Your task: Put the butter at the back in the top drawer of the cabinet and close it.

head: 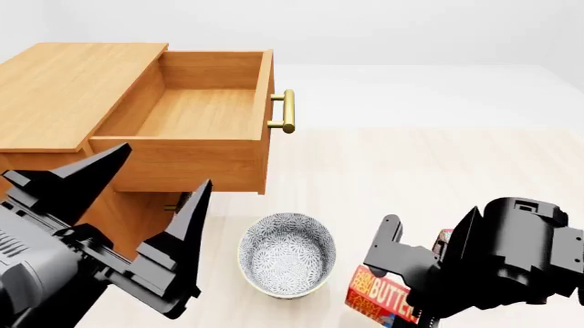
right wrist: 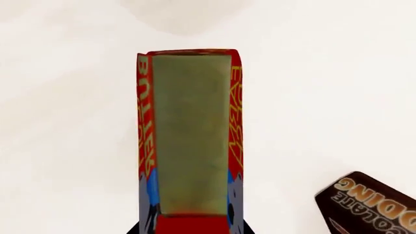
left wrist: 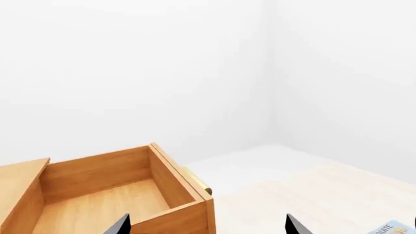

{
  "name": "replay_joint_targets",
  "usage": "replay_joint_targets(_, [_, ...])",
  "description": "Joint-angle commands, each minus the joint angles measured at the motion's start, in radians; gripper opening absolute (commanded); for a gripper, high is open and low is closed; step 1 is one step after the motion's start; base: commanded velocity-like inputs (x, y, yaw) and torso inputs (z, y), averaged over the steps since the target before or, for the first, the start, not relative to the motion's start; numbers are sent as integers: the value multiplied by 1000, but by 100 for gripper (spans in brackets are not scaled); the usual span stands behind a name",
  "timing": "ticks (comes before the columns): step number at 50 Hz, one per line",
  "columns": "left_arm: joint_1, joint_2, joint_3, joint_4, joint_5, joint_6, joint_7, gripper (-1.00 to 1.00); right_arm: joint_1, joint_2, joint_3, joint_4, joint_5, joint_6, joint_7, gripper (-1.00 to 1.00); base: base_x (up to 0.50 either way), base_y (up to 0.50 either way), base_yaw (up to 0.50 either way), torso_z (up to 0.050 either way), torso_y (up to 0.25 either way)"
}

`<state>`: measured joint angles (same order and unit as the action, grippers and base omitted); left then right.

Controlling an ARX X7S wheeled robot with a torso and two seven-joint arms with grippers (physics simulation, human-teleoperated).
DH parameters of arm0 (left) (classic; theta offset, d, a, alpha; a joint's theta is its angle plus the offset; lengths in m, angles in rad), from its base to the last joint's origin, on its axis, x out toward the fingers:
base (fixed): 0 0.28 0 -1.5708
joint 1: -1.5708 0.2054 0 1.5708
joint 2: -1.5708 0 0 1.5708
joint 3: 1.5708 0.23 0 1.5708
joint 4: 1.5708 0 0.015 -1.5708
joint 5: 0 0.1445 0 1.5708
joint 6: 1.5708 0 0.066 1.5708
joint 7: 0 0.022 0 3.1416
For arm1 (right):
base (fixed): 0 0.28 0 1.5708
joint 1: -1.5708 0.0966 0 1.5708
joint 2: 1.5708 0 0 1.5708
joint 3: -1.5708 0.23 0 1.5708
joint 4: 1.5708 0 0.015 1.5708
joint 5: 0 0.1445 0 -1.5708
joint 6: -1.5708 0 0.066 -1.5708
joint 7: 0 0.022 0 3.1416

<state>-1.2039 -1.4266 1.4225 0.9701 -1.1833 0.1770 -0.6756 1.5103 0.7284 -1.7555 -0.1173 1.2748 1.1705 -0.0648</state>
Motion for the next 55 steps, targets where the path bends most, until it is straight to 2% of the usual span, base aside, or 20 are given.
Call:
replay_joint_targets(1, [-37, -23, -21, 11, -84, -36, 81, 100, 89, 55, 39, -113, 57, 69, 58, -100, 0, 0, 0, 0, 0])
replay_joint_targets(5, [-68, -37, -40, 12, -164, -63, 165, 100, 121, 77, 50, -159, 83, 91, 76, -100, 0, 0, 0, 0, 3])
replay_joint_targets(12, [-146, -41, -88, -45, -371, -156, 415, 100, 176, 106, 63, -213, 113, 128, 79, -100, 0, 0, 0, 0, 0])
replay_joint_targets(16, [-228, -29, -139, -103, -506, -280, 527, 100, 208, 119, 69, -238, 123, 145, 74, -100, 0, 0, 0, 0, 3])
replay_joint_targets(21, [-322, 13, -186, -192, -591, -451, 626, 100, 250, 133, 76, -260, 125, 162, 56, -100, 0, 0, 0, 0, 0])
replay_joint_targets(33, [-433, 144, -203, -372, -583, -696, 750, 100, 361, 139, 94, -311, 133, 213, 5, -100, 0, 0, 0, 1, 1])
replay_joint_targets(43, [-473, 196, -205, -430, -557, -776, 828, 100, 439, 152, 100, -355, 64, 186, -125, -100, 0, 0, 0, 0, 1])
replay_joint_targets(50, [-510, 233, -195, -457, -551, -874, 920, 100, 472, 147, 100, -382, 45, 183, -162, -100, 0, 0, 0, 0, 0])
replay_joint_targets(55, [-509, 254, -184, -466, -493, -897, 977, 100, 492, 142, 106, -391, 46, 184, -172, -100, 0, 0, 0, 0, 2])
